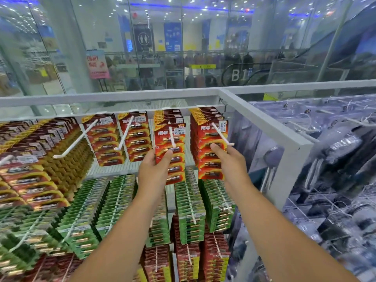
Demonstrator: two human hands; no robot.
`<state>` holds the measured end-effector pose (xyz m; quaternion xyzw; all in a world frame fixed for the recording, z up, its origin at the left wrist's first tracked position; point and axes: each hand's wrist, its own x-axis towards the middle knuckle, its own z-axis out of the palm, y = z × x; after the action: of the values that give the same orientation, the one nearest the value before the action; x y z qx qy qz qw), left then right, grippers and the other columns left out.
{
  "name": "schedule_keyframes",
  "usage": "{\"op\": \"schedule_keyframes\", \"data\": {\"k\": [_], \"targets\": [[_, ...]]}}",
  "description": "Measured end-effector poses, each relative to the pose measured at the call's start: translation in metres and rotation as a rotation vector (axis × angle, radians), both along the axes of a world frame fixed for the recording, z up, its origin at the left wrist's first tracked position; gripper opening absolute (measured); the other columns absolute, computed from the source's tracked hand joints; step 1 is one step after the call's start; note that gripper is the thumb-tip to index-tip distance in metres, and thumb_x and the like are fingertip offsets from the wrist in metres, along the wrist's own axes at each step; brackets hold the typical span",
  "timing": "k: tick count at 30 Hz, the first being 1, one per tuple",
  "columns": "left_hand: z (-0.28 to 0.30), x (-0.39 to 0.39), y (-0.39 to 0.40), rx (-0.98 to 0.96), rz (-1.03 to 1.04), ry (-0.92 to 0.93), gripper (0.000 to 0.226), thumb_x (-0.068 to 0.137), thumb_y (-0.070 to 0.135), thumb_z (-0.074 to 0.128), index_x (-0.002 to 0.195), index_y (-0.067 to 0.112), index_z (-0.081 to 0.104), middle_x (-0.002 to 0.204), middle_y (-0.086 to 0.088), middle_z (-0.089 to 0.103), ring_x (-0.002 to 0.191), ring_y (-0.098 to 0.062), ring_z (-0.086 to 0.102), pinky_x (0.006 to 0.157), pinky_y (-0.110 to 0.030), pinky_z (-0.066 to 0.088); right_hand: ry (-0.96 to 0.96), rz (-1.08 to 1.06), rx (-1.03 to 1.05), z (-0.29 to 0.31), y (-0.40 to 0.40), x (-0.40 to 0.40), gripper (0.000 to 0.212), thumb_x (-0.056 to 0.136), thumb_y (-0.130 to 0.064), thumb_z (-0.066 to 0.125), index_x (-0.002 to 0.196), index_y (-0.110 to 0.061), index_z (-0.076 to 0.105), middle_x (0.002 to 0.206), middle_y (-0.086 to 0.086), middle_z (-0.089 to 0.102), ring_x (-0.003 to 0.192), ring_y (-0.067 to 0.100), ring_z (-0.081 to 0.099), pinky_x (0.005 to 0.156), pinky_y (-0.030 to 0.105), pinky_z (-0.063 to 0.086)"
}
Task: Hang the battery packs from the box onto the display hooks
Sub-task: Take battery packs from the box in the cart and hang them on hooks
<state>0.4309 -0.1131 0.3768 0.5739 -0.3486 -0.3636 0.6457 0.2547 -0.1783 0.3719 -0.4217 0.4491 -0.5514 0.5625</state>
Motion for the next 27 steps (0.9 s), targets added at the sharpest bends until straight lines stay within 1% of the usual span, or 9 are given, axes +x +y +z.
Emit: {"op": "schedule_keyframes", "data": {"k": [3,5,10,13,16,18,20,23,27], "targets": [[-0.006,0.006,-0.015,-0.011,0.011,-0.013,0.021,0.102,0.033,0.066,0.121,0.025,0.067,0.100,0.007,0.080,0.082,-0.010,0.079,0.061,-0.026,0.062,-0.002,-0.045,0.011,-0.001,-0.016,0.006,0.004,0.096,-0.025,0.075,0.098,-0.023,0.073,0.093,0.005,0.081,0.090,0.031,0.079,0.083,0.052,0.064],[-0.008,0.008,-0.022,-0.009,0.023,-0.006,0.020,0.102,0.034,0.067,0.120,0.025,0.066,0.102,0.005,0.080,0.081,-0.010,0.078,0.062,-0.027,0.063,0.023,-0.053,0.001,-0.003,-0.023,0.008,0.006,0.096,-0.026,0.076,0.098,-0.022,0.074,0.094,0.008,0.081,0.090,0.034,0.079,0.086,0.056,0.063],[-0.018,0.013,-0.035,0.024,0.049,-0.066,0.022,0.097,0.045,0.069,0.112,0.029,0.067,0.104,0.006,0.077,0.091,-0.016,0.076,0.085,-0.045,0.064,0.098,-0.087,-0.072,-0.012,-0.030,0.009,0.018,0.096,-0.030,0.075,0.111,-0.021,0.072,0.097,0.005,0.081,0.087,0.025,0.079,0.085,0.051,0.064],[-0.018,0.017,-0.033,0.056,0.079,-0.128,0.035,0.094,0.050,0.071,0.118,0.026,0.063,0.112,0.008,0.072,0.102,-0.015,0.070,0.085,-0.037,0.059,0.121,-0.112,-0.073,-0.015,-0.028,0.006,0.027,0.094,-0.036,0.077,0.117,-0.023,0.070,0.105,0.002,0.080,0.090,0.019,0.079,0.081,0.043,0.064],[-0.025,0.025,-0.015,0.072,0.121,-0.210,0.041,0.092,0.053,0.073,0.122,0.030,0.055,0.121,0.010,0.062,0.108,-0.012,0.062,0.088,-0.032,0.050,0.335,-0.193,-0.054,-0.028,-0.016,0.000,0.041,0.093,-0.040,0.077,0.125,-0.020,0.063,0.118,-0.001,0.071,0.094,0.009,0.070,0.070,0.026,0.051],[-0.034,0.028,0.004,0.073,0.099,-0.222,0.043,0.091,0.054,0.073,0.123,0.033,0.054,0.125,0.013,0.059,0.114,-0.012,0.059,0.091,-0.033,0.048,0.508,-0.230,-0.054,-0.048,-0.002,0.000,0.046,0.092,-0.042,0.076,0.128,-0.022,0.057,0.124,-0.002,0.062,0.099,0.008,0.063,0.075,0.027,0.048],[-0.048,0.027,0.028,0.093,0.060,-0.213,0.041,0.092,0.050,0.073,0.126,0.033,0.055,0.125,0.015,0.058,0.110,-0.003,0.059,0.082,-0.023,0.045,0.550,-0.205,0.003,-0.067,0.017,0.003,0.055,0.093,-0.045,0.074,0.139,-0.024,0.051,0.128,-0.004,0.059,0.108,0.014,0.061,0.089,0.035,0.051],[-0.068,0.016,0.066,0.139,-0.044,-0.196,0.034,0.096,0.048,0.069,0.126,0.038,0.057,0.127,0.019,0.059,0.102,0.010,0.054,0.076,-0.020,0.042,0.451,-0.111,0.001,-0.087,0.055,0.004,0.043,0.098,-0.037,0.071,0.136,-0.030,0.051,0.122,-0.006,0.062,0.108,0.009,0.061,0.087,0.025,0.049],[-0.081,-0.005,0.096,0.183,-0.146,-0.168,0.030,0.095,0.047,0.069,0.123,0.041,0.060,0.122,0.023,0.061,0.104,0.010,0.057,0.094,-0.033,0.046,0.357,-0.027,-0.044,-0.095,0.098,-0.006,0.027,0.099,-0.030,0.071,0.122,-0.034,0.057,0.115,-0.003,0.065,0.109,0.007,0.063,0.083,0.017,0.047]]}}
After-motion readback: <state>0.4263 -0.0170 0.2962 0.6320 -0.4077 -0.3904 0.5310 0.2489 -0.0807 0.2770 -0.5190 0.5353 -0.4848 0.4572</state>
